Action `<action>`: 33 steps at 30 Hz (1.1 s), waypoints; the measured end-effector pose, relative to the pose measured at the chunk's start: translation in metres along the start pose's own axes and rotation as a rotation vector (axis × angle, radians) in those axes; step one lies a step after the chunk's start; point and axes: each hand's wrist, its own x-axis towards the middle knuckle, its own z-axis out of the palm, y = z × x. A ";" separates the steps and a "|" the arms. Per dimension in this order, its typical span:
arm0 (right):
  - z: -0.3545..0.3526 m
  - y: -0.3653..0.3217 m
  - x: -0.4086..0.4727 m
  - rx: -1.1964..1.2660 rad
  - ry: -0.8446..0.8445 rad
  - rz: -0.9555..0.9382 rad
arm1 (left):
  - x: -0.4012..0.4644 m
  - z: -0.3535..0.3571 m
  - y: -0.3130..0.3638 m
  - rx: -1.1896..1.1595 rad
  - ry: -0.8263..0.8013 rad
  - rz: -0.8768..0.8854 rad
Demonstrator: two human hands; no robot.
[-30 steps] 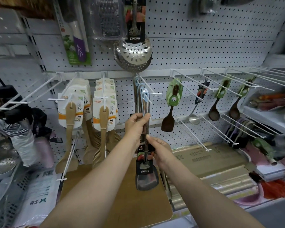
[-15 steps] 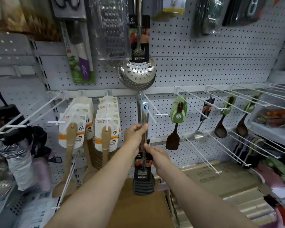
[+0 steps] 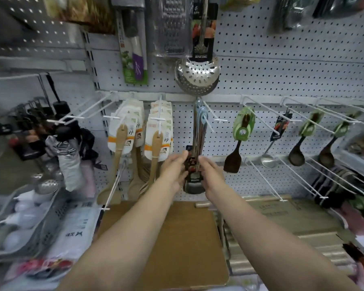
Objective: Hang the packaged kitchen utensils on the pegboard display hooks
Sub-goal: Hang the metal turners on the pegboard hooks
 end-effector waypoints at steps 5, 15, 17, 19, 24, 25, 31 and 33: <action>0.030 0.030 -0.041 -0.122 -0.109 0.044 | -0.055 -0.059 -0.007 -0.111 0.076 -0.054; 0.147 0.109 -0.149 -0.235 -0.371 0.207 | -0.170 -0.228 -0.002 -0.338 0.433 -0.022; 0.179 0.122 -0.166 -0.268 -0.418 0.243 | -0.190 -0.264 0.009 -0.386 0.491 0.006; 0.214 0.135 -0.183 -0.294 -0.476 0.263 | -0.205 -0.302 0.020 -0.432 0.530 0.049; 0.316 0.169 -0.235 -0.345 -0.570 0.312 | -0.239 -0.409 0.056 -0.529 0.592 0.098; 0.340 0.176 -0.245 -0.357 -0.585 0.311 | -0.247 -0.431 0.065 -0.532 0.606 0.109; 0.491 0.234 -0.321 -0.363 -0.710 0.335 | -0.293 -0.572 0.121 -0.531 0.727 0.178; 0.532 0.249 -0.344 -0.371 -0.759 0.368 | -0.307 -0.615 0.136 -0.527 0.786 0.192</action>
